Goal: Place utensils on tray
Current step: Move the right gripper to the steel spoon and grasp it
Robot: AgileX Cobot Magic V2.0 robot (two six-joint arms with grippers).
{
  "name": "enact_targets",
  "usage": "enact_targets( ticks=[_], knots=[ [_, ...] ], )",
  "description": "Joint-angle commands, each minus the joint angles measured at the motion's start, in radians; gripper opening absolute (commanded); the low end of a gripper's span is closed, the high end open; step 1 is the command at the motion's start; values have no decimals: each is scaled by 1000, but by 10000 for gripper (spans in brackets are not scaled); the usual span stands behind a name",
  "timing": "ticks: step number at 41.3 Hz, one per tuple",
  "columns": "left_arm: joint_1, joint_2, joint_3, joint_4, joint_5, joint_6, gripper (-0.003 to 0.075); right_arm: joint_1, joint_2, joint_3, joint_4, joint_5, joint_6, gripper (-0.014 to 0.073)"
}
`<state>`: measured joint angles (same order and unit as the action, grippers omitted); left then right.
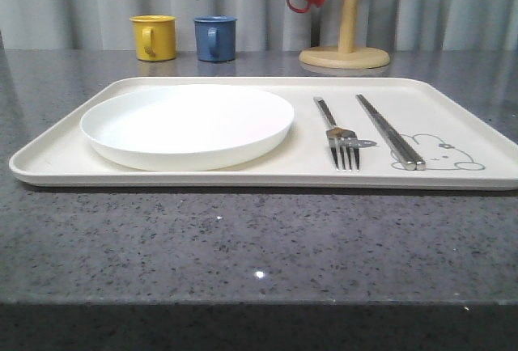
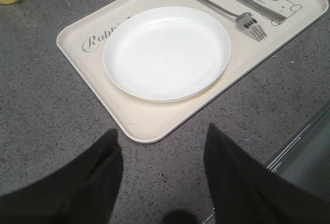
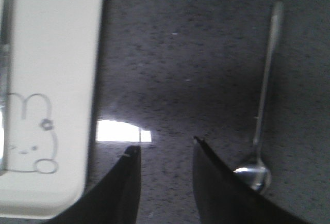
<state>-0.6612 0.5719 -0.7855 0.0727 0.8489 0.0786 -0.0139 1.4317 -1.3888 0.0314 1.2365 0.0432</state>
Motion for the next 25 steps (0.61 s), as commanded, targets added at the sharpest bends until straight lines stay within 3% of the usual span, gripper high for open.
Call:
enact_targets(
  ticks=[1, 10, 25],
  knots=[
    [-8, 1, -23, -6, -73, -11, 355, -86, -33, -4, -18, 90, -58, 283],
    [-8, 1, -23, -6, -73, -11, 355, -216, 11, 15, -19, 100, -114, 283],
    [-8, 1, -23, -6, -73, -11, 355, -224, 152, 15, -19, 99, -129, 283]
  ],
)
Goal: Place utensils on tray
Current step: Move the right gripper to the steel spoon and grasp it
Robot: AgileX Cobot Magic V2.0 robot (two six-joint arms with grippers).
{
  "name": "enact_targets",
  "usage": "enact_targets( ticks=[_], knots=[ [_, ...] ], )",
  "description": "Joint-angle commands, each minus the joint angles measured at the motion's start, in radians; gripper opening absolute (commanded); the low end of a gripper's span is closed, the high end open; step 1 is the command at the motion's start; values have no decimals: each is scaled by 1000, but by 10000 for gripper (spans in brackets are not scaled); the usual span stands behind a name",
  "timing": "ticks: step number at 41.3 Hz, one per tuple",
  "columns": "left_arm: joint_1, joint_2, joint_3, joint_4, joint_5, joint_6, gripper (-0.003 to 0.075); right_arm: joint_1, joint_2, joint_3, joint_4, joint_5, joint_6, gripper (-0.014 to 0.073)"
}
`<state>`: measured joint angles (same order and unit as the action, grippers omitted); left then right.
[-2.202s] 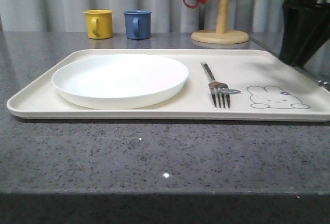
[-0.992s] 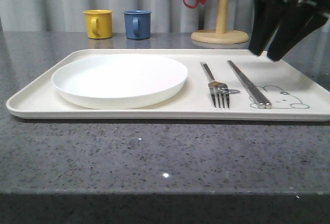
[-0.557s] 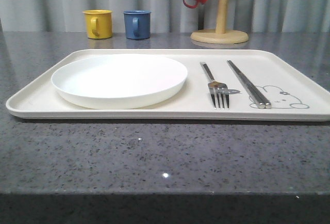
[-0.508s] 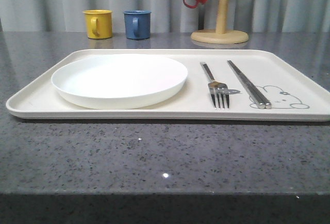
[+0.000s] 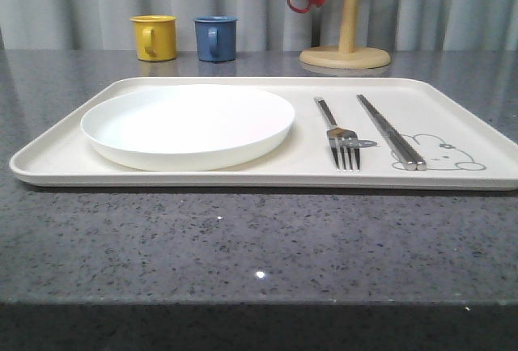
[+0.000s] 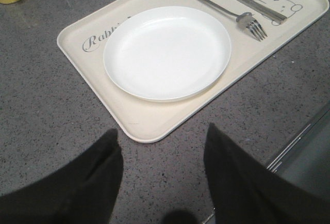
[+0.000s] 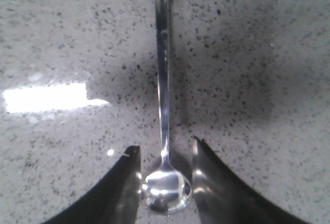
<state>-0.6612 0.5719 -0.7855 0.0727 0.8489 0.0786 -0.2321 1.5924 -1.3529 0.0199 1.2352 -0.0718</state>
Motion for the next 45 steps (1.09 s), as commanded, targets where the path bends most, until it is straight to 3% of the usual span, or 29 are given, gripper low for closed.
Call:
enact_targets(
  ticks=[1, 21, 32, 45],
  knots=[
    [-8, 1, -23, -6, -73, -11, 355, -6, 2, -21, -7, 98, -14, 283],
    [-8, 1, -23, -6, -73, -11, 355, -6, 86, -22, 19, 78, -15, 274],
    [-8, 1, -23, -6, -73, -11, 355, -6, 85, -22, 42, 100, -15, 39],
    [-8, 1, -23, -6, -73, -11, 355, 29, 17, -61, 179, 109, -15, 31]
  ],
)
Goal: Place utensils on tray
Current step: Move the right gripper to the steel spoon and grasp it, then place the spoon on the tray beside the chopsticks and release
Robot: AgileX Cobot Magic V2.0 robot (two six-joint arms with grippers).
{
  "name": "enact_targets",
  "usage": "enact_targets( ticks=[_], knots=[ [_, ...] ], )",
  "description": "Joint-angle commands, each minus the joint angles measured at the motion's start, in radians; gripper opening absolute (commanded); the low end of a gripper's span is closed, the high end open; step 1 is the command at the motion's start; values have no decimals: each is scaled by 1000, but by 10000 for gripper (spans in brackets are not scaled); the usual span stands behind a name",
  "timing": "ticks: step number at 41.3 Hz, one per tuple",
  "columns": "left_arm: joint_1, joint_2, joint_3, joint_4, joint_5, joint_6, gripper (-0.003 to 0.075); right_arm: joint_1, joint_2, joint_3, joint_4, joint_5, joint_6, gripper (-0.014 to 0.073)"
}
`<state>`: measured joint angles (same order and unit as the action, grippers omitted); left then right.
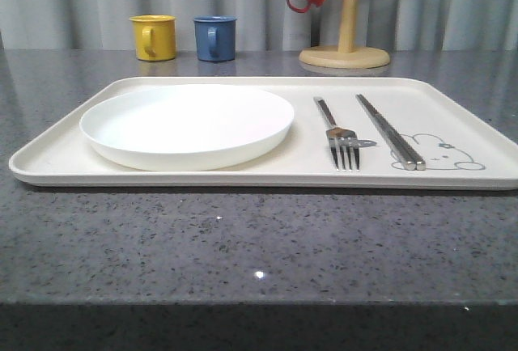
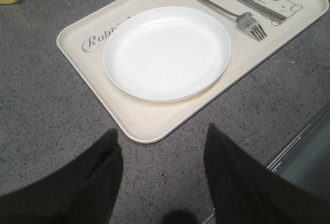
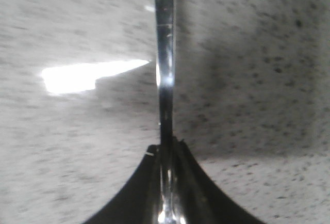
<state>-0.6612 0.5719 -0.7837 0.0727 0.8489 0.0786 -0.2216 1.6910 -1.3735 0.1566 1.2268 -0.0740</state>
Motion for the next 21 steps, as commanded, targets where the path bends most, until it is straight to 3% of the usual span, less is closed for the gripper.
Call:
enact_targets(
  ticks=[1, 15, 21],
  knots=[
    [-8, 1, -24, -6, -73, -11, 355, 31, -88, -45, 49, 118, -13, 31],
    [-8, 1, -24, -6, -73, -11, 355, 267, -118, -50, 238, 54, -13, 31],
    [-8, 1, -24, -6, -73, -11, 355, 314, -94, -50, 319, -13, -11, 31]
  ],
)
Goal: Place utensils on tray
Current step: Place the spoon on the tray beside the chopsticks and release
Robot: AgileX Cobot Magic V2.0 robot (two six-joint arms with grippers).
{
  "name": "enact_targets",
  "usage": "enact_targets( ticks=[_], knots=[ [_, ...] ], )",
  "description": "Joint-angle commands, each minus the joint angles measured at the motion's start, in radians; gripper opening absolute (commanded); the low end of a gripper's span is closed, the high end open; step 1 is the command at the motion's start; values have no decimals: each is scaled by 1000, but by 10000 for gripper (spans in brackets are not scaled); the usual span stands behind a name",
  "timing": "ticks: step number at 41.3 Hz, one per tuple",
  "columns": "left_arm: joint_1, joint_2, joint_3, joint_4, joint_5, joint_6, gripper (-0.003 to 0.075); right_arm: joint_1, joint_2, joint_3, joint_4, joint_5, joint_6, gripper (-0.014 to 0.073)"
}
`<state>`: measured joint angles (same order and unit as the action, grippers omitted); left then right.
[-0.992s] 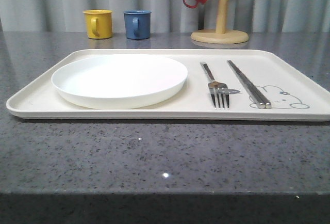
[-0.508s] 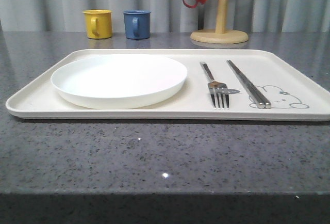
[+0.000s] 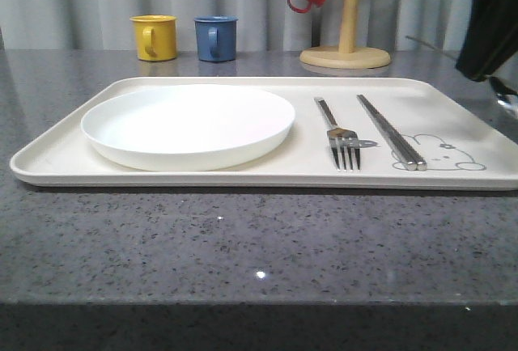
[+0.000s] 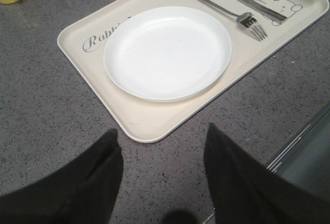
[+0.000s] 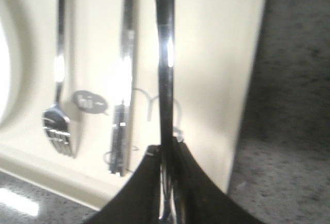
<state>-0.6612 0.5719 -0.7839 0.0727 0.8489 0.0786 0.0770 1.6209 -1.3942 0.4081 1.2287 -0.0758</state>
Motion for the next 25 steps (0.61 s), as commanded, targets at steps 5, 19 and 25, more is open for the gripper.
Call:
enact_targets(
  ticks=[5, 19, 25],
  knots=[
    [-8, 1, -24, -6, -73, -11, 355, 18, 15, -29, 75, -23, 12, 31],
    [-8, 1, -24, -6, -73, -11, 355, 16, 56, -28, -58, -50, 130, 31],
    [-8, 1, -24, -6, -73, -11, 355, 16, 57, -28, -58, -69, 134, 31]
  ],
)
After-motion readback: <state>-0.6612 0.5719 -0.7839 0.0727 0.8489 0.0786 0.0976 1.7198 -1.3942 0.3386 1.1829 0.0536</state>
